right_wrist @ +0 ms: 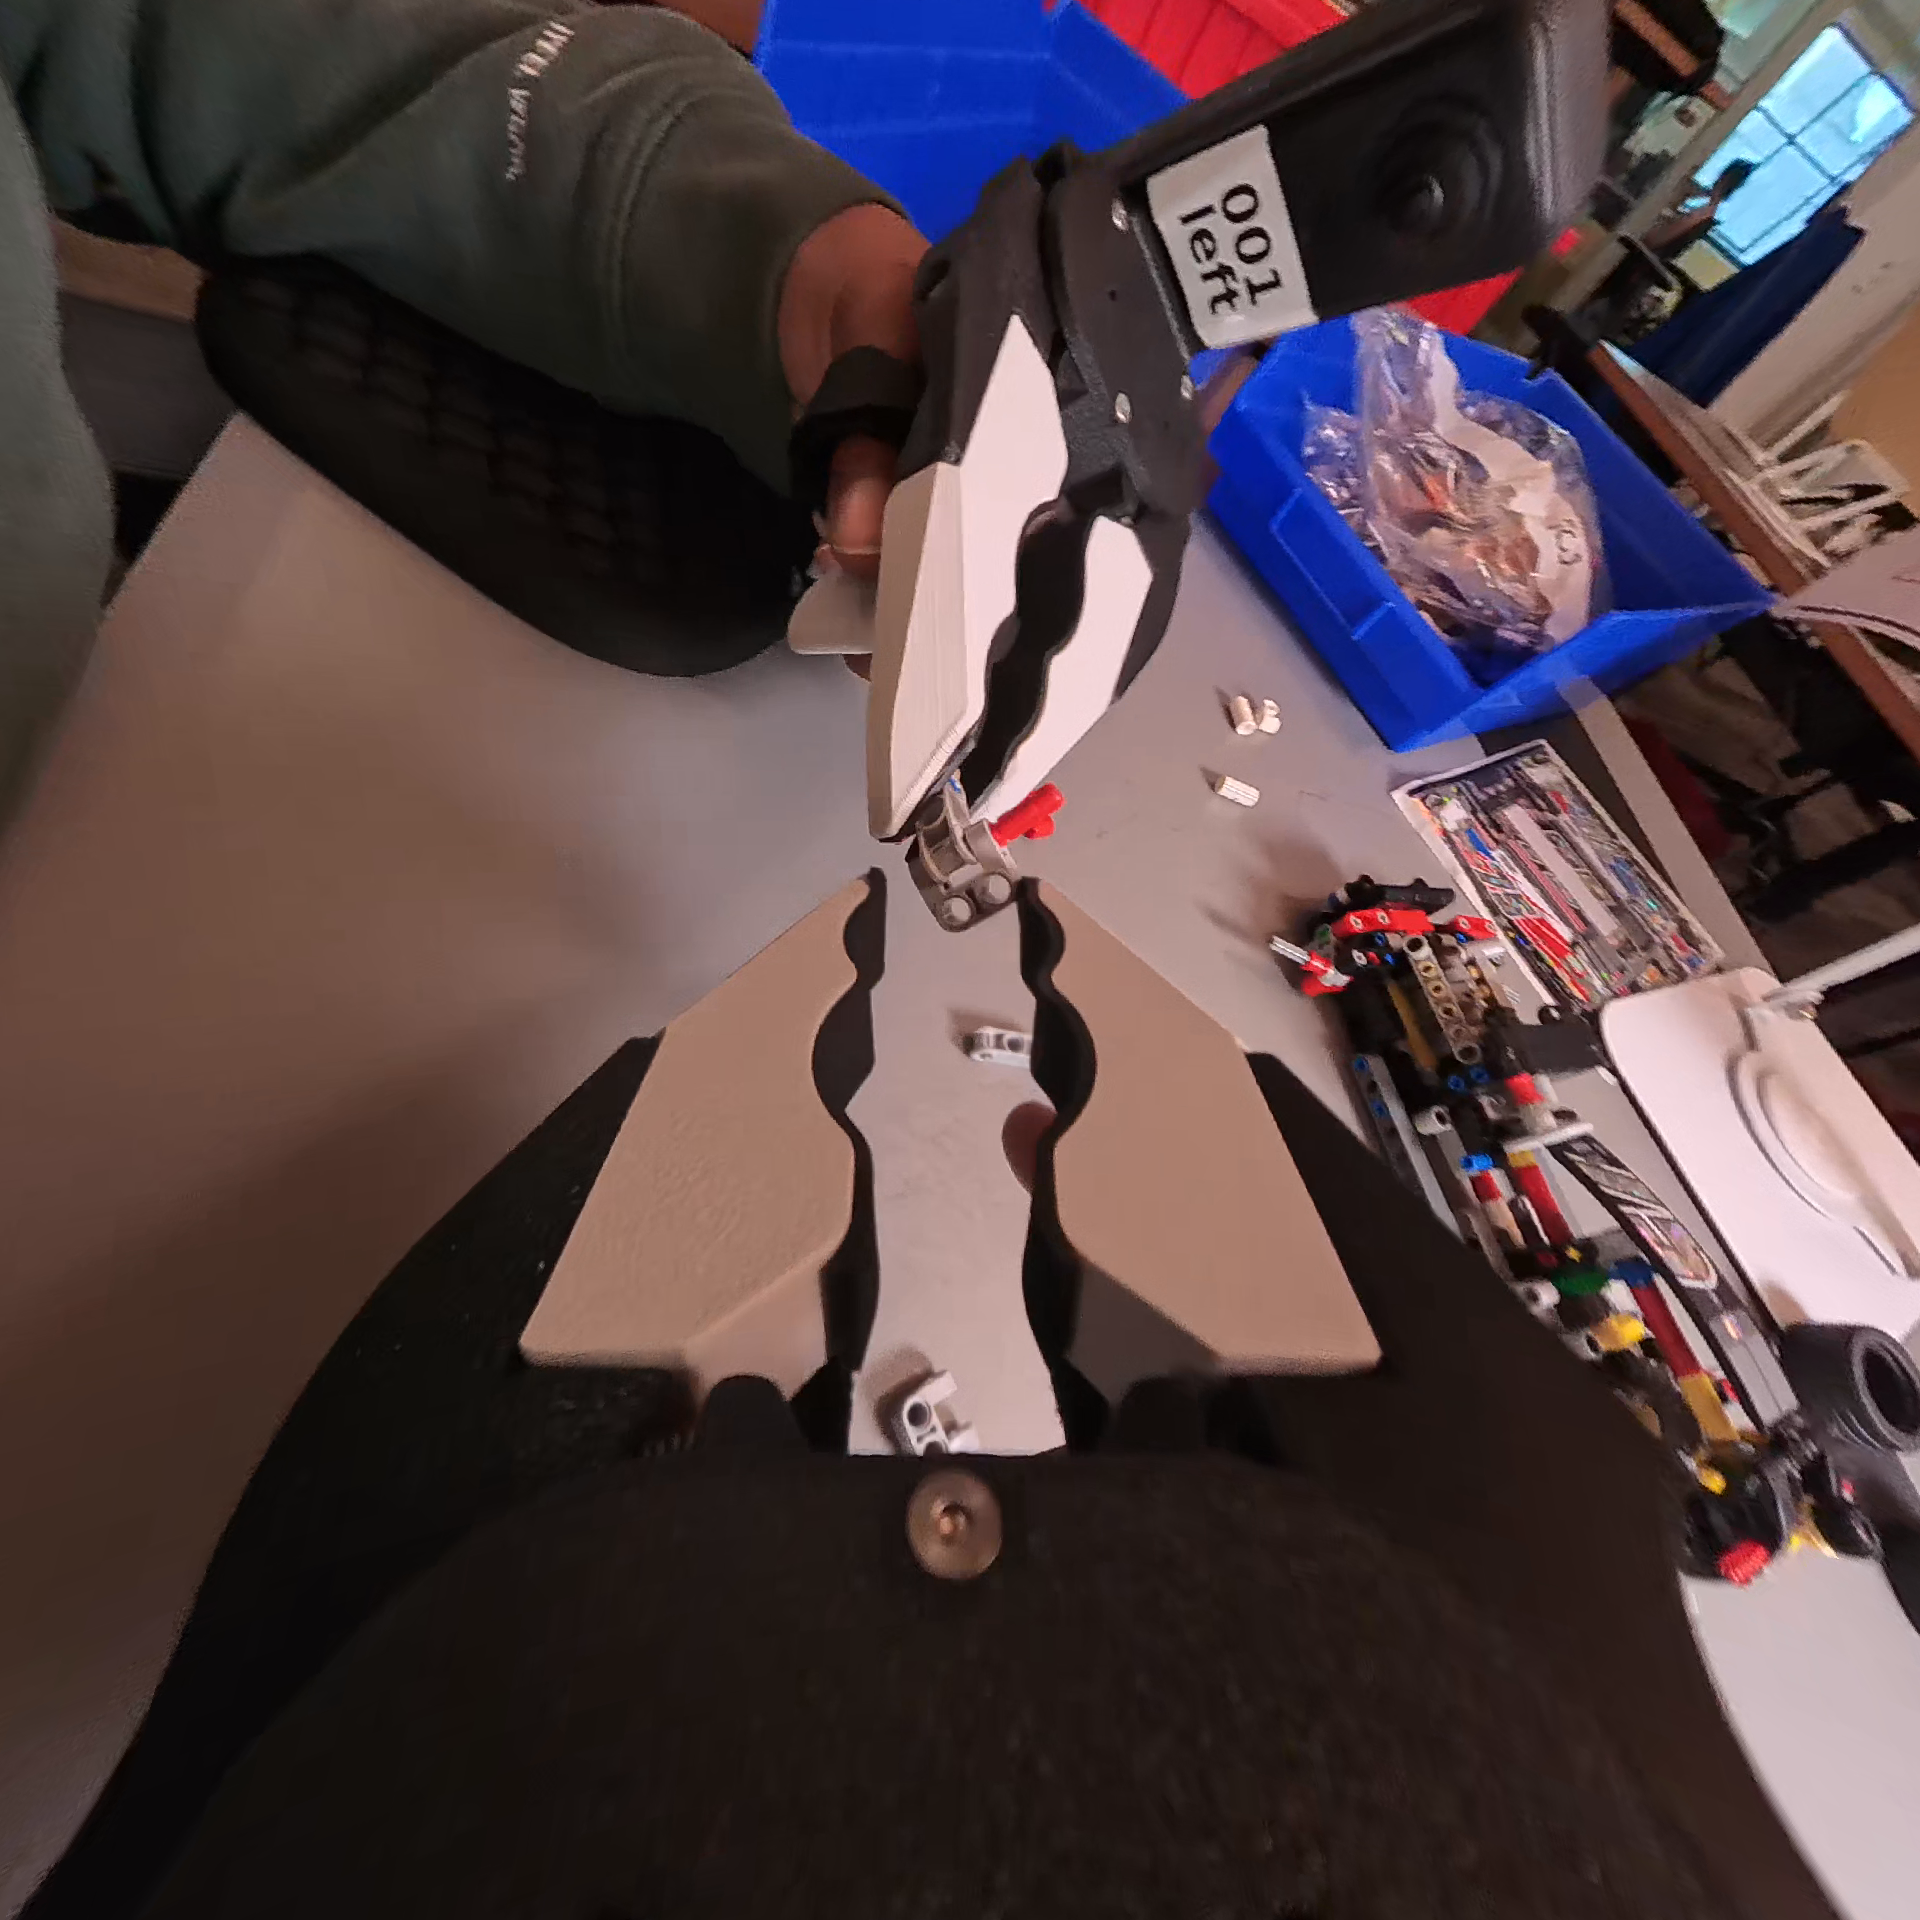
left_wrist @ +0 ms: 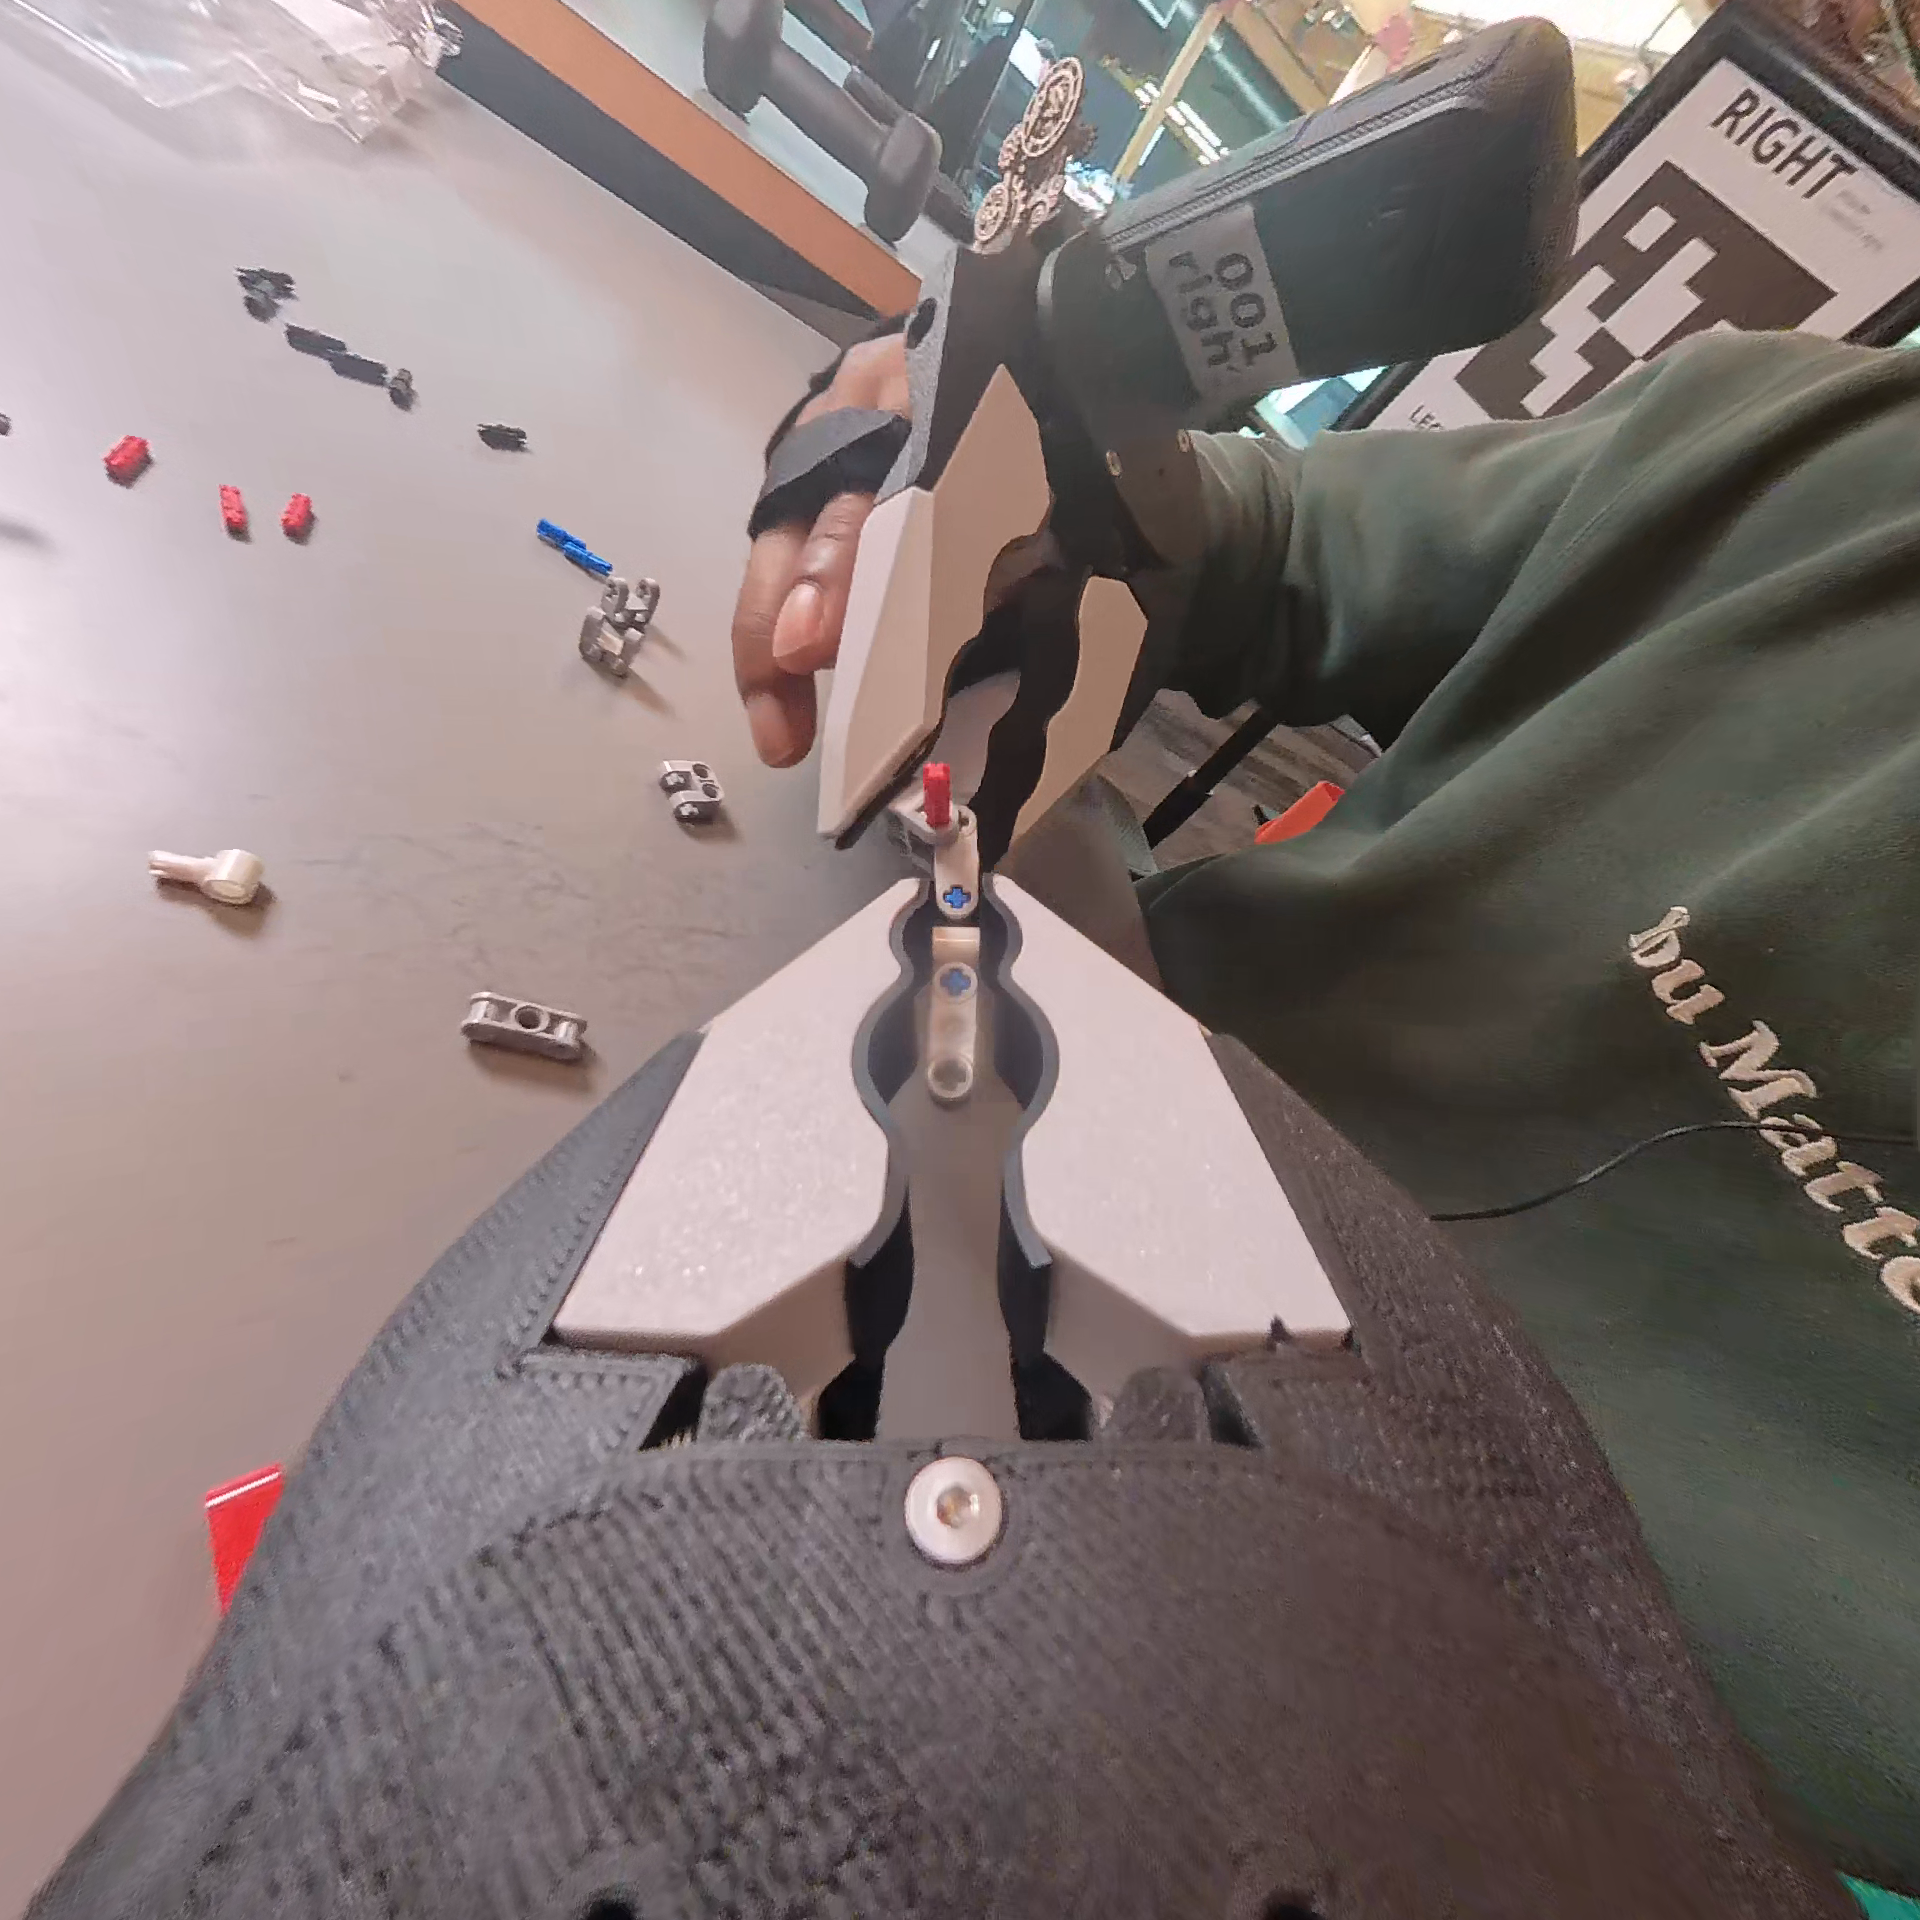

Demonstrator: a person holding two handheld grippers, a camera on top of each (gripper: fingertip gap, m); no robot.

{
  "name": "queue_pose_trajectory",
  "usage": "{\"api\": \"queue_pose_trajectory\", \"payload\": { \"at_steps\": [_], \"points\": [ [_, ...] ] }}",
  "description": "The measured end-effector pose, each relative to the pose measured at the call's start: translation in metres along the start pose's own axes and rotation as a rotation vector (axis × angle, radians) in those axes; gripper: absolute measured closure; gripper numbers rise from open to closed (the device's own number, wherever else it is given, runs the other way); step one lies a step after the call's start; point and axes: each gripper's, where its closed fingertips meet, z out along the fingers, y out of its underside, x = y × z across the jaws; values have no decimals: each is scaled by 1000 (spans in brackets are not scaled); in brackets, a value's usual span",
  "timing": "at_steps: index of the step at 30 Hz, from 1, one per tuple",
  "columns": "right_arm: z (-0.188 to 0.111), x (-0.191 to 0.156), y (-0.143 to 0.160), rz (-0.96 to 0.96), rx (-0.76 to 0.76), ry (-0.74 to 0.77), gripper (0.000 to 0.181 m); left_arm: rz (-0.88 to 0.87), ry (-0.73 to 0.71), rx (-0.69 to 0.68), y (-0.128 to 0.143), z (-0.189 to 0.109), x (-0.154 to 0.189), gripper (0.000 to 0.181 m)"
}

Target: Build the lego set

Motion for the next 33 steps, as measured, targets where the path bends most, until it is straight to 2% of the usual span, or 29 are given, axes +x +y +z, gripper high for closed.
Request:
{"api": "queue_pose_trajectory", "payload": {
  "at_steps": [2, 7, 33],
  "points": [
    [-3, 5, 1, -7, 0, 46, 164, 10, -30, -1, 0, -1, -4, 176],
    [-4, 8, 1, -49, 0, 99, 165, 6, -39, 10, -1, -2, -7, 176],
    [-2, 5, 5, -25, 26, 88, 166, -82, 6, 27, 3, -1, -10, 176]
  ]
}}
